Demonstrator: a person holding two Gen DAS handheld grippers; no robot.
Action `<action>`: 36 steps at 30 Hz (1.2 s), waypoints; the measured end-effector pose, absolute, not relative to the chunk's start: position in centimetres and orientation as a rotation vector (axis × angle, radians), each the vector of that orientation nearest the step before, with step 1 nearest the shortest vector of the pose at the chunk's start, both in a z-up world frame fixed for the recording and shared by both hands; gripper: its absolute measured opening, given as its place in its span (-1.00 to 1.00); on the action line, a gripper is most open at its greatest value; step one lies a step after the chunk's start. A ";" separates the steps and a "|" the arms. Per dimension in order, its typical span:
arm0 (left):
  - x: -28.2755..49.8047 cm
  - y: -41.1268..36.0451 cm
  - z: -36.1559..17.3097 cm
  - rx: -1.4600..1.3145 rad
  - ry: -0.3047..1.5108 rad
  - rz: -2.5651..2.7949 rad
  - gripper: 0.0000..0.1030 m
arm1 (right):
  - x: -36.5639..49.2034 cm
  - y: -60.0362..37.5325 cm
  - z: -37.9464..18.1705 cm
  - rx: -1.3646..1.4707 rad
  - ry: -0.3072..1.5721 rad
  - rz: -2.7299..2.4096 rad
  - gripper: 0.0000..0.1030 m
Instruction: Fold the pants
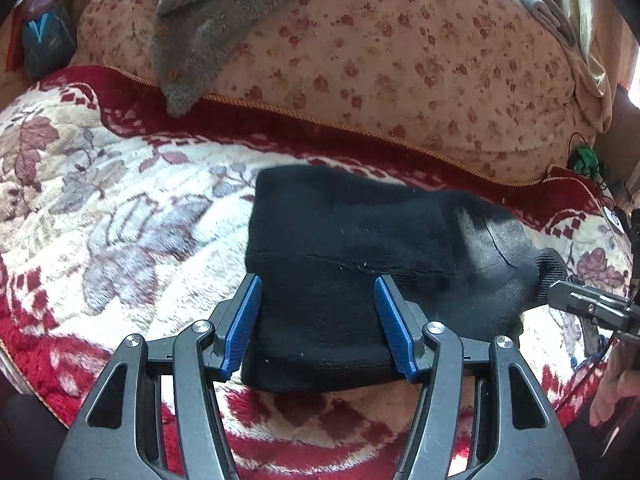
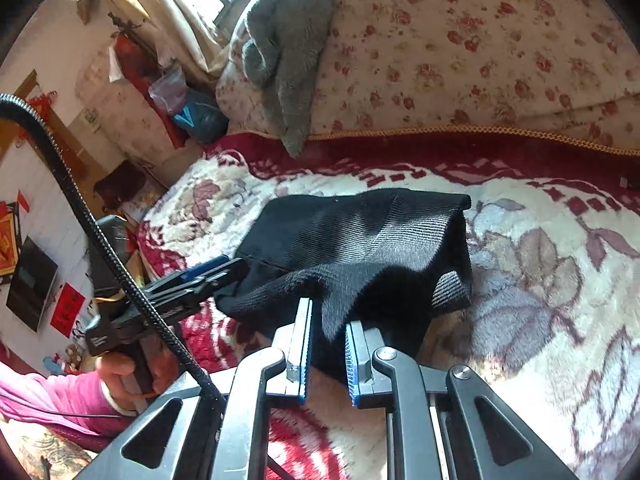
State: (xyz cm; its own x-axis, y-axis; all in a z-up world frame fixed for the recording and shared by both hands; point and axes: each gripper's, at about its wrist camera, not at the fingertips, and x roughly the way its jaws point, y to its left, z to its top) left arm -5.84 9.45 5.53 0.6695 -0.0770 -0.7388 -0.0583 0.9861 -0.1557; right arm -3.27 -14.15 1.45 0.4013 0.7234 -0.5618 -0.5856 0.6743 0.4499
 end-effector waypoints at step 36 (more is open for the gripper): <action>-6.2 11.4 8.6 -0.147 0.789 0.060 0.25 | -1.2 -8.4 3.3 0.178 0.786 0.670 0.07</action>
